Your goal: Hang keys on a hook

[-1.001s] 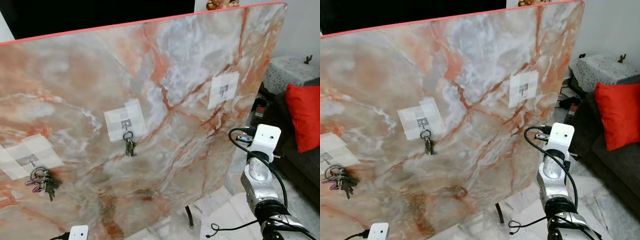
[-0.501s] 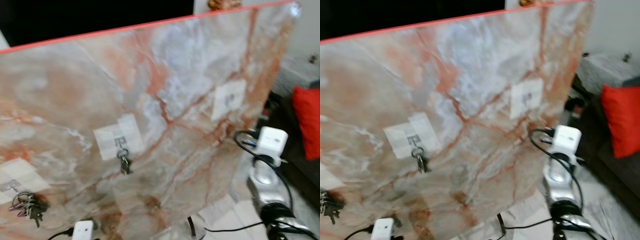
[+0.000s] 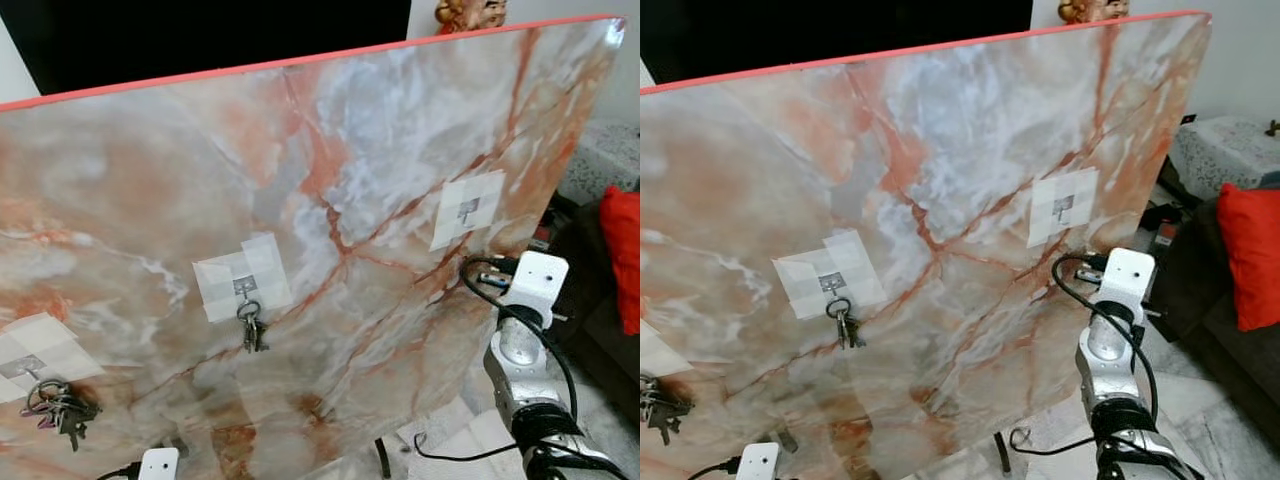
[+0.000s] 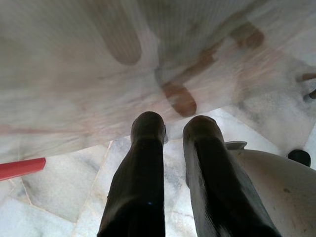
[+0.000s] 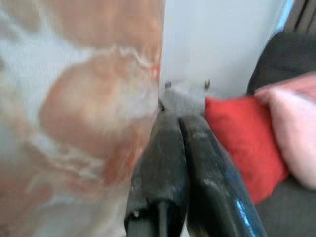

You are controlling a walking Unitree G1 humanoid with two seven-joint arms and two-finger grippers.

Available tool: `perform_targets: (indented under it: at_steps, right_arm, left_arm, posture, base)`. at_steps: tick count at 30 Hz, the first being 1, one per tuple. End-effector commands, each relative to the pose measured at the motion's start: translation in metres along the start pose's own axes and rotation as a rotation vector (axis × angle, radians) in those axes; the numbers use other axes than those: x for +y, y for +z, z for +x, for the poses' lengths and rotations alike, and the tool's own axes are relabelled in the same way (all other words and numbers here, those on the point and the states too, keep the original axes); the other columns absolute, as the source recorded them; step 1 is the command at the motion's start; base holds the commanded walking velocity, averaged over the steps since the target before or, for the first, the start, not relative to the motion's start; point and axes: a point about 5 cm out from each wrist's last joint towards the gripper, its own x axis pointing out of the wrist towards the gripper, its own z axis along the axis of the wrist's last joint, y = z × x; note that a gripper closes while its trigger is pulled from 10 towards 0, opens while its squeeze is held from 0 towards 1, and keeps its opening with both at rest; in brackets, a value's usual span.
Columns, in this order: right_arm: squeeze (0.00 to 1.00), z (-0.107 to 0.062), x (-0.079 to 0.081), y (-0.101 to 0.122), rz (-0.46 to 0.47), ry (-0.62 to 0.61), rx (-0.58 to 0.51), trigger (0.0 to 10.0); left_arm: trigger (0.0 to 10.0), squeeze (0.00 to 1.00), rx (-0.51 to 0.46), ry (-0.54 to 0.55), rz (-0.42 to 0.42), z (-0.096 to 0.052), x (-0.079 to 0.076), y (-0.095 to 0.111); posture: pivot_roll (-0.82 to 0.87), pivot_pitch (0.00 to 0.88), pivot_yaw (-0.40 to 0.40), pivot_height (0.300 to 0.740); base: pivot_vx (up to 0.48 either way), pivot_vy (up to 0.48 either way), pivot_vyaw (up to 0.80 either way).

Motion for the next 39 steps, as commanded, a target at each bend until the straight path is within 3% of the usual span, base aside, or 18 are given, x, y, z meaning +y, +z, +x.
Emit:
perform_targets:
  at_steps: [1, 4, 5, 6, 8, 9, 15, 24, 30, 39]
  right_arm:
    - [0.00, -0.004, 0.001, 0.008, -0.065, 0.009, -0.054, 10.0]
    - [0.00, -0.012, 0.001, 0.013, -0.182, 0.025, -0.099, 10.0]
    - [0.00, -0.012, 0.001, 0.013, -0.182, 0.025, -0.099, 10.0]
    - [0.00, -0.021, -0.002, 0.021, -0.248, 0.051, -0.155, 10.0]
    - [0.00, -0.025, -0.002, 0.025, -0.274, 0.071, -0.184, 10.0]
    - [0.00, -0.035, -0.001, 0.034, -0.345, 0.135, -0.255, 10.0]
    - [0.00, -0.052, 0.002, 0.052, -0.454, 0.202, -0.358, 10.0]
    - [0.00, -0.053, 0.006, 0.061, -0.493, 0.191, -0.353, 10.0]
    - [0.00, -0.060, 0.013, 0.066, -0.430, 0.277, -0.374, 10.0]
    - [0.00, -0.066, 0.010, 0.065, -0.422, 0.314, -0.390, 10.0]
  left_arm:
    - [10.0, 0.00, 0.012, -0.005, 0.002, -0.001, 0.001, -0.004]
    - [10.0, 0.00, 0.012, -0.004, 0.002, -0.001, 0.001, -0.004]
    - [10.0, 0.00, 0.012, -0.004, 0.002, -0.001, 0.001, -0.004]
    - [10.0, 0.00, 0.011, -0.003, 0.001, -0.001, 0.001, -0.004]
    - [10.0, 0.00, 0.011, -0.002, 0.001, -0.001, 0.001, -0.004]
    - [10.0, 0.00, 0.010, -0.001, 0.003, -0.001, 0.001, -0.004]
    - [10.0, 0.00, 0.011, -0.004, 0.009, -0.001, 0.001, -0.003]
    - [10.0, 0.00, 0.007, 0.000, 0.005, -0.001, 0.002, -0.002]
    - [10.0, 0.00, 0.009, 0.000, 0.012, -0.001, 0.003, -0.003]
    - [10.0, 0.00, 0.007, 0.001, 0.024, -0.001, 0.003, -0.003]
  posture:
    - [0.11, 0.000, -0.005, 0.740]
    - [0.12, 0.000, -0.011, 0.740]
    - [0.12, 0.000, -0.011, 0.740]
    - [0.12, 0.000, -0.013, 0.740]
    - [0.11, 0.000, -0.012, 0.740]
    - [0.11, 0.000, -0.009, 0.740]
    - [0.09, 0.000, -0.009, 0.740]
    - [0.10, 0.000, -0.011, 0.740]
    - [0.10, 0.000, -0.006, 0.740]
    - [0.09, 0.000, -0.003, 0.740]
  base:
    - [0.000, 0.000, 0.00]
    - [0.000, 0.000, 0.00]
    - [0.000, 0.000, 0.00]
    - [0.000, 0.000, 0.00]
    - [0.000, 0.000, 0.00]
    - [0.000, 0.000, 0.00]
    - [0.000, 0.000, 0.00]
    - [0.000, 0.000, 0.00]
    - [0.000, 0.000, 0.00]
    - [0.000, 0.000, 0.00]
